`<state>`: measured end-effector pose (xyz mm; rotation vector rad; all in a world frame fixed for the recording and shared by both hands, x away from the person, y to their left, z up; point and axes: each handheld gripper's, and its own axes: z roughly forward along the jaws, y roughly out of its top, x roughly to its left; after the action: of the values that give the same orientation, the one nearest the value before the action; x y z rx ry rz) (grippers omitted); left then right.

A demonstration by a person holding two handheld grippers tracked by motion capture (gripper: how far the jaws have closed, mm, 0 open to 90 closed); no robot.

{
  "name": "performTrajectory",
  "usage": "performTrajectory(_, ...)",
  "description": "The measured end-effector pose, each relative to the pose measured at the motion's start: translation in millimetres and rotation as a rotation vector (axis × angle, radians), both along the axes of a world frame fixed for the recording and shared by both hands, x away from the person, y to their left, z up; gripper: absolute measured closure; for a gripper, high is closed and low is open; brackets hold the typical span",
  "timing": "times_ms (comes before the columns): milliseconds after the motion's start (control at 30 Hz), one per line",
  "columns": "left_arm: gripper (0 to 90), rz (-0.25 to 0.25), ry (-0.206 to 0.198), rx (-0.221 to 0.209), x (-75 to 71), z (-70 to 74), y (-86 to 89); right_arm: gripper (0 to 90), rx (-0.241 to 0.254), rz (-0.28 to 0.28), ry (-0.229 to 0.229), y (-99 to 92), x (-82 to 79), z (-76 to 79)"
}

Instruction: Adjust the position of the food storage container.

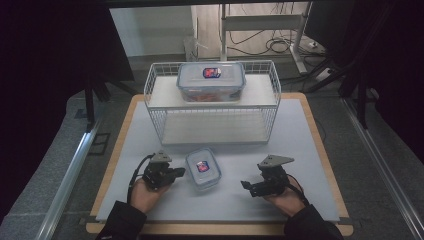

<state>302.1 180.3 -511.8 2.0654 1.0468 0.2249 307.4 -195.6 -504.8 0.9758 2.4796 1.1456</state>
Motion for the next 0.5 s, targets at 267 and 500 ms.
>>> performTrajectory(267, 88.8, 0.027, -0.022, 0.009, 49.1, -10.5, -5.1, 69.4, -0.049, 0.055, 0.010, 2.5, -5.5, 6.8)
performTrajectory(500, 89.6, 0.003, -0.008, 0.008, 59.8, -16.8, -13.6, 81.4, -0.053, 0.099, 0.021, 8.9, -11.8, 9.9)
